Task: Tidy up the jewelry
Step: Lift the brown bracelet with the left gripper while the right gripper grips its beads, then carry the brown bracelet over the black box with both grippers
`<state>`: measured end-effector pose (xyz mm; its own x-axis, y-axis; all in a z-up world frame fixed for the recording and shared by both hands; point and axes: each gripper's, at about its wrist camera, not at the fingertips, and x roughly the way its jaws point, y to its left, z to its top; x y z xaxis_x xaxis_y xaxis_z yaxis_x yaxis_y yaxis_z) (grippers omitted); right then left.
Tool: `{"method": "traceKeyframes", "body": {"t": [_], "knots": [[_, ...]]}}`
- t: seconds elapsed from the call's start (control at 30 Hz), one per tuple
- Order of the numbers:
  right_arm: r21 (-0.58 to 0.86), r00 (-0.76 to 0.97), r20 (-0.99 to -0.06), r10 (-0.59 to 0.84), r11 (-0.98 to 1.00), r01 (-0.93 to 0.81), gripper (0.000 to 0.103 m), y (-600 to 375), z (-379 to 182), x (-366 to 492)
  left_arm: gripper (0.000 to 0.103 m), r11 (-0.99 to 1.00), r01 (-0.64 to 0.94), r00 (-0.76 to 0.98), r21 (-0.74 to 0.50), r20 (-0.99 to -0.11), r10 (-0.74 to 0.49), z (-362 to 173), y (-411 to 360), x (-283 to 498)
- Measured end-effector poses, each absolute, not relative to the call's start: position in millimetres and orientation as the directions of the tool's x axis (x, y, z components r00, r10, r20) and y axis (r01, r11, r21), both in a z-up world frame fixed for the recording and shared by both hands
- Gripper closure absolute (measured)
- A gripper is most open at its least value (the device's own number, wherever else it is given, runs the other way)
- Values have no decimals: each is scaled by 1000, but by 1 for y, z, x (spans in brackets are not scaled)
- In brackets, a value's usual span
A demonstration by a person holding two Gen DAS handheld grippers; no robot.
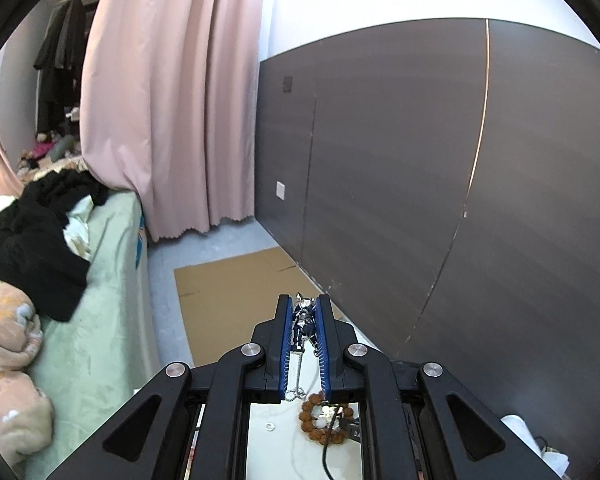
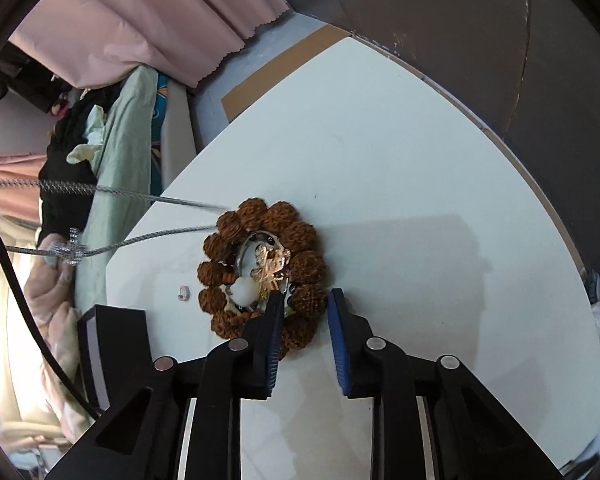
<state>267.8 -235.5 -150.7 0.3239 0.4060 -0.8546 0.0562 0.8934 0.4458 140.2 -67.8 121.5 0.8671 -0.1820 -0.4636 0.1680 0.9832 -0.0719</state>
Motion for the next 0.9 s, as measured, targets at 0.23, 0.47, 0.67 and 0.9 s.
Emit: {"method": "traceKeyframes", "body": {"t": [0.23, 0.47, 0.67, 0.9], "knots": [[589, 352, -768, 534, 806, 63, 84, -247, -140, 261, 91, 991, 133, 894, -30, -429, -133, 146, -53, 130], [662, 411, -672, 616, 748, -40, 84, -239, -114, 251, 91, 997, 82, 915, 10, -397, -71, 167, -32, 116], [705, 428, -599, 677, 699, -118, 84, -224, -100, 247, 91, 999, 40, 926, 23, -376, -28, 181, -15, 103], [749, 446, -505, 739, 632, -199, 84, -200, -84, 238, 91, 999, 11, 928, 36, -373, 3, 183, -2, 95]]}}
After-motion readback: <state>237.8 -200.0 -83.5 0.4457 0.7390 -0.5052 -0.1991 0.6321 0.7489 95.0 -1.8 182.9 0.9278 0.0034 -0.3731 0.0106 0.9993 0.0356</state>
